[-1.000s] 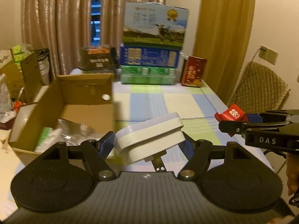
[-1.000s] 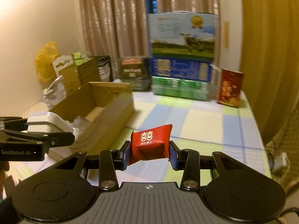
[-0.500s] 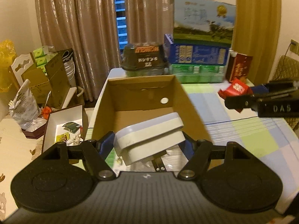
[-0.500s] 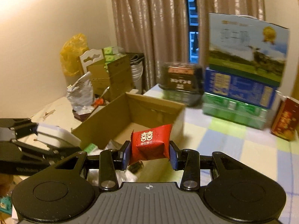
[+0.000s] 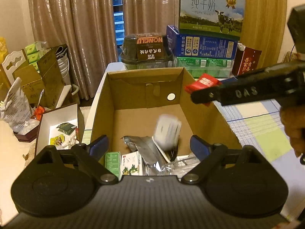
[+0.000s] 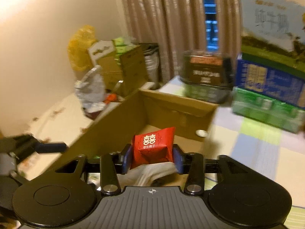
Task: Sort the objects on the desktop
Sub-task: 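Open both tools to drop the plug and candy into the box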
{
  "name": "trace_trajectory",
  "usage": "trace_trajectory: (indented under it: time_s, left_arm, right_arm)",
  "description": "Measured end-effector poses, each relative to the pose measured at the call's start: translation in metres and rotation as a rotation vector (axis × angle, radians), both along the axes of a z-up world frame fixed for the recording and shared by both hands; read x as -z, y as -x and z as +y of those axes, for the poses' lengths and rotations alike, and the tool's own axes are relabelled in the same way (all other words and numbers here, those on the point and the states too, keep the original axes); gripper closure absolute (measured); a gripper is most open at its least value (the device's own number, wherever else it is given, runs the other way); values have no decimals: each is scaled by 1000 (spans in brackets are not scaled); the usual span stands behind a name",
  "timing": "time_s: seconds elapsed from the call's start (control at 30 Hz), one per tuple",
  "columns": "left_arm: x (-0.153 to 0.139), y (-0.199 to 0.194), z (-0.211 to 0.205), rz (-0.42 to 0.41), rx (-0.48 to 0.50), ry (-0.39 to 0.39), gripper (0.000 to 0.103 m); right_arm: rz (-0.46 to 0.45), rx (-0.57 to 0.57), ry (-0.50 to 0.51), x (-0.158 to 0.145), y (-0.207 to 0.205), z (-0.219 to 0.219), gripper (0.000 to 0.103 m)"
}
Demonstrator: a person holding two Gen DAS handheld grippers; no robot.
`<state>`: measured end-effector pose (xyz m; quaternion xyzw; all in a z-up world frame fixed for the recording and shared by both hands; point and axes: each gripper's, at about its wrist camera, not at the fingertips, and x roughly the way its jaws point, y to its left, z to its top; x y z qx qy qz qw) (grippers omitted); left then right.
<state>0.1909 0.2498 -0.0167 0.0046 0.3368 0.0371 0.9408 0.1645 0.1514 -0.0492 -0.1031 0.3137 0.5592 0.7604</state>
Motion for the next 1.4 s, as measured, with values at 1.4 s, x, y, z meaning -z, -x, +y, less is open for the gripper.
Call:
trace_trajectory:
  time_s: [1.4]
  left_arm:
    - [-73,184,-70,-39,-287,105,1]
  right_arm:
    - [-79,103,56,-53,168,-195,2]
